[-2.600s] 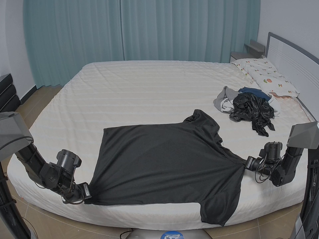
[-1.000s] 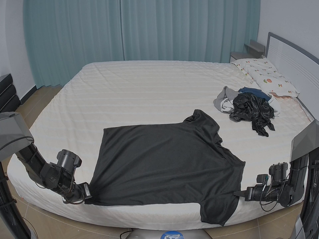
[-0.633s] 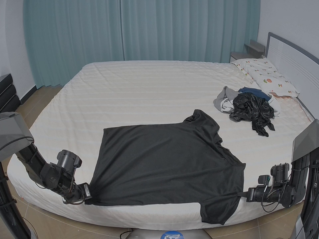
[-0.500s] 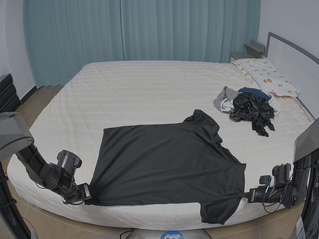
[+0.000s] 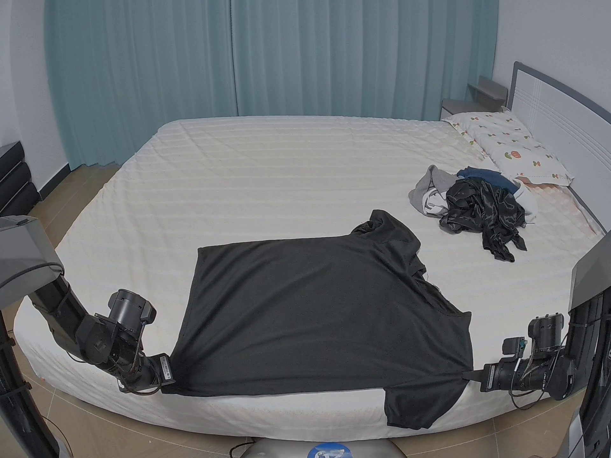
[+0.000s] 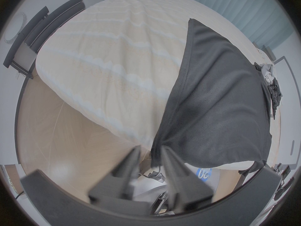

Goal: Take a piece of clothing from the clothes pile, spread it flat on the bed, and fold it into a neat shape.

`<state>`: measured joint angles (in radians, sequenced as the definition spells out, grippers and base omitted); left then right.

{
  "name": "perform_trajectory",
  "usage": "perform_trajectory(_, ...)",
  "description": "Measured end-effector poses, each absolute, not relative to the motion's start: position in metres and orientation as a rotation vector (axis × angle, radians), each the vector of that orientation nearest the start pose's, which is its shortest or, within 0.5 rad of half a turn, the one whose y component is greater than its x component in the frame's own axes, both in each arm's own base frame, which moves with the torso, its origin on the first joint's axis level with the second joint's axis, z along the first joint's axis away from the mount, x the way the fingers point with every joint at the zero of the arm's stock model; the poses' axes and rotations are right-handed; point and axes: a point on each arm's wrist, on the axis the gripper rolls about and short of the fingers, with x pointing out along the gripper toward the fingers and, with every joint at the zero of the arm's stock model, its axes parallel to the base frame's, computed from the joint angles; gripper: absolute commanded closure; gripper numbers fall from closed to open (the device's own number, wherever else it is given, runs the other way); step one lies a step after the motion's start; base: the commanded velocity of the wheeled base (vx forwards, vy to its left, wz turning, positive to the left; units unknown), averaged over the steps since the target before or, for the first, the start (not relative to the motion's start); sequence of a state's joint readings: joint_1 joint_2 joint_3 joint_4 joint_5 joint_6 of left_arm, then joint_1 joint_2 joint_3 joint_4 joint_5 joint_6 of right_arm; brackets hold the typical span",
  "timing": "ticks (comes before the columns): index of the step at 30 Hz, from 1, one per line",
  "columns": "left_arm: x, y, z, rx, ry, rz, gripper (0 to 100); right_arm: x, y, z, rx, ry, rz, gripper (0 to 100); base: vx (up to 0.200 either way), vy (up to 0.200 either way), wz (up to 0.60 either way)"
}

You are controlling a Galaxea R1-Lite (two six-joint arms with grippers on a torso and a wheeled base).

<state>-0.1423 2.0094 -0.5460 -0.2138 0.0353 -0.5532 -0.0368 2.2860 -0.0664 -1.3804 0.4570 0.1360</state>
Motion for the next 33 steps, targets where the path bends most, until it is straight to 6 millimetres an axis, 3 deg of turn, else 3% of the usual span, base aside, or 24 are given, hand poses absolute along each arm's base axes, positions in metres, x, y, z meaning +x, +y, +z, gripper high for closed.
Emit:
perform_trajectory(7, 0.252, -0.034, 0.015, -0.382, 1.203, 0.249, 0, 0.222, 0.0, -0.026, 0.331, 0.804, 0.335, 0, 0.0, 0.0, 0.0)
perform_trajectory(17, 0.258, -0.03, 0.046, -0.486, 1.102, 0.16, 0, 0.237, -0.009, -0.002, 0.443, 0.676, 0.268, 0, 0.0, 0.0, 0.0)
perform_trajectory(33, 0.27, -0.024, 0.058, -0.59, 1.043, 0.174, 0, 0.251, -0.011, 0.007, 0.468, 0.61, 0.254, 0, 0.0, 0.188, 0.0)
